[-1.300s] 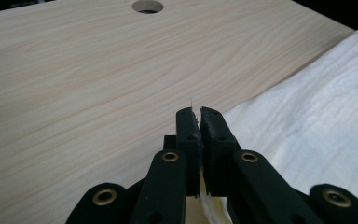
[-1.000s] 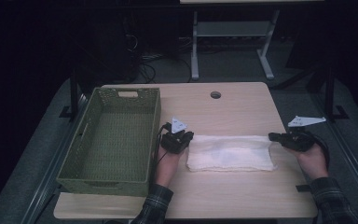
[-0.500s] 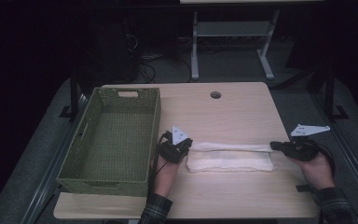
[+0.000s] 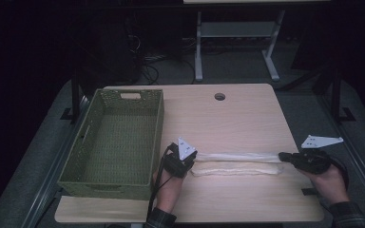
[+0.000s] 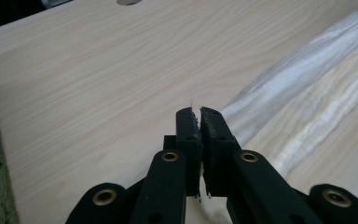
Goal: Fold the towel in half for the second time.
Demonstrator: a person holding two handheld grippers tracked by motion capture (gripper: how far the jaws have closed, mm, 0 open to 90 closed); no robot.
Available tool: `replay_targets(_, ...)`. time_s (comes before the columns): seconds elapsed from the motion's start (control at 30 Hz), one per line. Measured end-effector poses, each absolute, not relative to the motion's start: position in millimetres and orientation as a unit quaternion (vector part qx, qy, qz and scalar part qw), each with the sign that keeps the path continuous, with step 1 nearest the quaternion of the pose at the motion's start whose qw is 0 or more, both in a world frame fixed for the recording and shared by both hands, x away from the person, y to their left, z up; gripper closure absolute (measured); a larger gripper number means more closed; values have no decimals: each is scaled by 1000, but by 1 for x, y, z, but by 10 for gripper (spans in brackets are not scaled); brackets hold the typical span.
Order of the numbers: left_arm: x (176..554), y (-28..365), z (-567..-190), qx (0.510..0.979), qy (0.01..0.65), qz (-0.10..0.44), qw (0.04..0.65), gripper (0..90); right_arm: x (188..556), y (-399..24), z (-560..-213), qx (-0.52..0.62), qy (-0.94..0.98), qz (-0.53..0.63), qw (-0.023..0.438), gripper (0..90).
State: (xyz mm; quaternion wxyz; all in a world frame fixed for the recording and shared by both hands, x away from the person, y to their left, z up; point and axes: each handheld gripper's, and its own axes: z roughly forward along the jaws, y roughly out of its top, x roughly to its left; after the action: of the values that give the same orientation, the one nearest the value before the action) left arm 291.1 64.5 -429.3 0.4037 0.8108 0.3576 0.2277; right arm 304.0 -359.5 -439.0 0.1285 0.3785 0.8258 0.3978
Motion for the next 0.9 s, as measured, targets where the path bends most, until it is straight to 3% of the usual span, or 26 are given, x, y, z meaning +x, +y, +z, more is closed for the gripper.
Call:
replay_targets(0.5,276,65,-441,827,361,201,382,854,290,-358,-447,375,837,383,107,868)
replay_targets(0.63,273,67,-437,823,364,192,392,802,285,-360,-443,372,833,395,109,769)
replay_targets(0.9,273,58,-422,826,342,163,418,784,284,-357,-439,369,832,403,99,869)
